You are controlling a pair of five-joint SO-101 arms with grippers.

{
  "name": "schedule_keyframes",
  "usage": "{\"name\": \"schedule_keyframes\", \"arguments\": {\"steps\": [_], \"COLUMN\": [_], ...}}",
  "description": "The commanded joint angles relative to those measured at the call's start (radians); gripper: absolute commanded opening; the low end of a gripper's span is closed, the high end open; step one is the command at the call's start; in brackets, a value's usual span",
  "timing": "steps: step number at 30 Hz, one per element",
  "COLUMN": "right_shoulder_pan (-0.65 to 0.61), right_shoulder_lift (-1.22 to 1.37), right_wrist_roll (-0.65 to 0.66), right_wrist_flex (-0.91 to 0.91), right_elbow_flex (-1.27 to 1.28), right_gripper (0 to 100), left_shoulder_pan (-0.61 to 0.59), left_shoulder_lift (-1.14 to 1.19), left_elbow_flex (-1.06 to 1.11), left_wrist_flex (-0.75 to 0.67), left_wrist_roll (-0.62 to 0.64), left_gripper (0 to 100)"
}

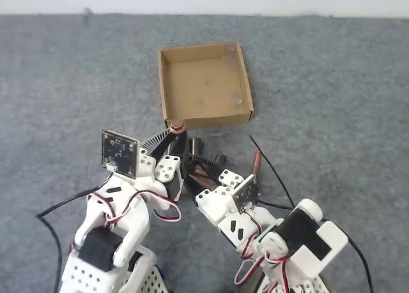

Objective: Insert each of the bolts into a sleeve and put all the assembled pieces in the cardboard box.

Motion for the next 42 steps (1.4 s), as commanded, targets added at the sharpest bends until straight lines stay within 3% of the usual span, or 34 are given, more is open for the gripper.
{"name": "schedule_keyframes", "arguments": {"steps": [1,6,12,21,36,42], "right_shoulder_pan": [0.019,0.019,0.019,0.019,0.019,0.019], "right_shoulder_lift": [-0.005,-0.005,-0.005,-0.005,-0.005,-0.005], "right_wrist_roll": [0.021,0.021,0.023,0.023,0.023,0.023], "right_wrist_flex": [-0.03,-0.031,-0.035,-0.03,-0.03,-0.03], "right_elbow_flex": [-0.017,-0.017,-0.015,-0.014,-0.014,-0.014], "right_gripper": [0.6,0.6,0.6,0.6,0.6,0.6], "left_shoulder_pan": [0.006,0.011,0.107,0.035,0.035,-0.044], "left_shoulder_lift": [0.002,0.002,0.002,0.0,0.0,0.0], "left_elbow_flex": [-0.01,-0.008,0.005,0.001,0.019,0.107], "left_wrist_flex": [0.003,0.005,0.049,0.04,-0.08,-0.221], "left_wrist_roll": [0.015,0.015,0.015,0.012,0.015,0.015], "left_gripper": [1,1,1,1,1,1]}}
